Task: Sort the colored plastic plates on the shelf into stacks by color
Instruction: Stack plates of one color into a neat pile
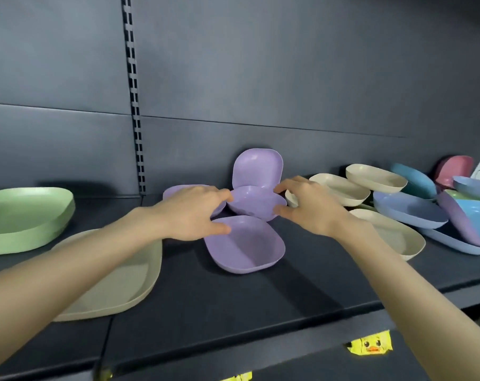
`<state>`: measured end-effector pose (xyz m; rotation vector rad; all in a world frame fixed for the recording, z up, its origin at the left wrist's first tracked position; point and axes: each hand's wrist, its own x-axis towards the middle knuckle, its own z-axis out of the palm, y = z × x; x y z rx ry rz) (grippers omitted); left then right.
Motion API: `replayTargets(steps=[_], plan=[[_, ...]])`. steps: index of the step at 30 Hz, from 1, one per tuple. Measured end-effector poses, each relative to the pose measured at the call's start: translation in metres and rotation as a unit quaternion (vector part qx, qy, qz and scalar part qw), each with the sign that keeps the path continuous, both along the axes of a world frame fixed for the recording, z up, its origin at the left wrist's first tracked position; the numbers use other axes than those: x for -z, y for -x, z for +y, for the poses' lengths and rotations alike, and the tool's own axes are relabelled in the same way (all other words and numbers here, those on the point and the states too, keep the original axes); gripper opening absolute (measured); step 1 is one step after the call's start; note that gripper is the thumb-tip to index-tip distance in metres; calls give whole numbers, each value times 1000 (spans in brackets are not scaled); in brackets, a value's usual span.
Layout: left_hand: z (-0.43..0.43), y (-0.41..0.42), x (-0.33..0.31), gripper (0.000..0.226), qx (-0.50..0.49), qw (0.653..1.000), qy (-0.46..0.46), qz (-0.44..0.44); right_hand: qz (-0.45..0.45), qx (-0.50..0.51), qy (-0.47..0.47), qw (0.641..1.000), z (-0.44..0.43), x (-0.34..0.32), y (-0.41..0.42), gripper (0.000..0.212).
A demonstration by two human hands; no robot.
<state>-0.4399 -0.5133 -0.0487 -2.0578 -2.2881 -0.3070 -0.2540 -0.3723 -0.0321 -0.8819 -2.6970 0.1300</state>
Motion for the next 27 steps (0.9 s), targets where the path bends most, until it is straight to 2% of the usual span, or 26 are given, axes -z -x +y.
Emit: replayTargets(steps=[2, 3, 6, 9, 17, 21, 27], plan=[[12, 2, 4, 31, -4, 1000, 20, 16, -22, -5, 3, 1000, 16, 6, 7, 43], [17, 2, 6, 32, -9, 999, 33, 17, -29, -9, 7, 1000, 23, 8, 10, 44], [33, 4, 11, 50, -23, 998, 50, 1, -32, -31, 32, 998, 46, 13, 20, 44], [49, 4, 11, 56, -55, 998, 32, -9, -42, -53, 41, 997, 67, 14, 27, 43], [102, 10, 13, 41, -153, 987, 31, -50, -94, -48, 49, 993, 113, 20, 49, 51], [121, 20, 21, 38, -176, 983, 32, -44, -121, -48, 27, 991, 131, 29, 63, 43], [136, 29, 24, 31, -186, 982, 19, -28, -117, -56, 46, 991, 147, 36, 72, 45]])
